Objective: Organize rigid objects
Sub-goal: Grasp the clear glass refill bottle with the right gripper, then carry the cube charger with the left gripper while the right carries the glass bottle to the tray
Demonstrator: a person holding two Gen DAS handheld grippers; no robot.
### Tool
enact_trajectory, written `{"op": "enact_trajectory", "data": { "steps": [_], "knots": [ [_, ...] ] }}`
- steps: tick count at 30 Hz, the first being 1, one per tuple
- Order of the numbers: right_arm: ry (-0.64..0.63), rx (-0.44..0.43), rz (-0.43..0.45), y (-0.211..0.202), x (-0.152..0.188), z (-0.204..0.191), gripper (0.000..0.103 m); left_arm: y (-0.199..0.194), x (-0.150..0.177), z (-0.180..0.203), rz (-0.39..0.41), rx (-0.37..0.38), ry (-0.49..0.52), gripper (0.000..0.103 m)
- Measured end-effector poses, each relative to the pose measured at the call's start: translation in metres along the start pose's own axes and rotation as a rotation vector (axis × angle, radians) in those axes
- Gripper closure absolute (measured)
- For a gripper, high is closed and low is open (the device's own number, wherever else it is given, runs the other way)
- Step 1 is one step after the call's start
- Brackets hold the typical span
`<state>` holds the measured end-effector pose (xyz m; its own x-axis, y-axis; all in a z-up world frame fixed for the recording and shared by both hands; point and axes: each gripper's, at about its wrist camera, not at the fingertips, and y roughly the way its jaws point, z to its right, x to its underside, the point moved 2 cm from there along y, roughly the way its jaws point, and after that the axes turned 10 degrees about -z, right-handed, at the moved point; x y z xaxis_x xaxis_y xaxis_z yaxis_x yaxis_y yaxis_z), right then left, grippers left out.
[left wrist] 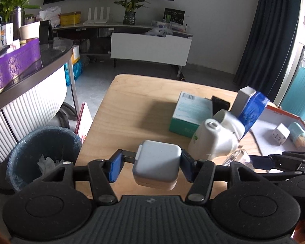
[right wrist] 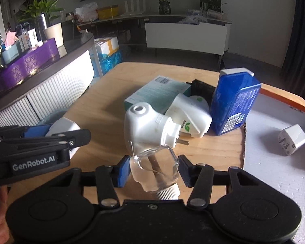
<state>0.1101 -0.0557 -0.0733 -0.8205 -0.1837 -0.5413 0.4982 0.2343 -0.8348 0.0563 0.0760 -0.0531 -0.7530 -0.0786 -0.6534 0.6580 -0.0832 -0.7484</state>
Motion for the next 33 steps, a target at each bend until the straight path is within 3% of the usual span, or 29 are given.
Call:
{"op": "enact_trajectory", "data": {
  "steps": [19, 33],
  "knots": [
    [0.063, 0.034, 0.091, -0.071, 0.015, 0.025, 0.041, -0.044, 0.001, 0.036, 0.062, 0.034, 0.060, 0.044],
    [0.140, 0.069, 0.129, -0.100, 0.034, 0.059, 0.041, -0.049, 0.005, 0.068, 0.057, 0.071, 0.113, 0.044]
  ]
}}
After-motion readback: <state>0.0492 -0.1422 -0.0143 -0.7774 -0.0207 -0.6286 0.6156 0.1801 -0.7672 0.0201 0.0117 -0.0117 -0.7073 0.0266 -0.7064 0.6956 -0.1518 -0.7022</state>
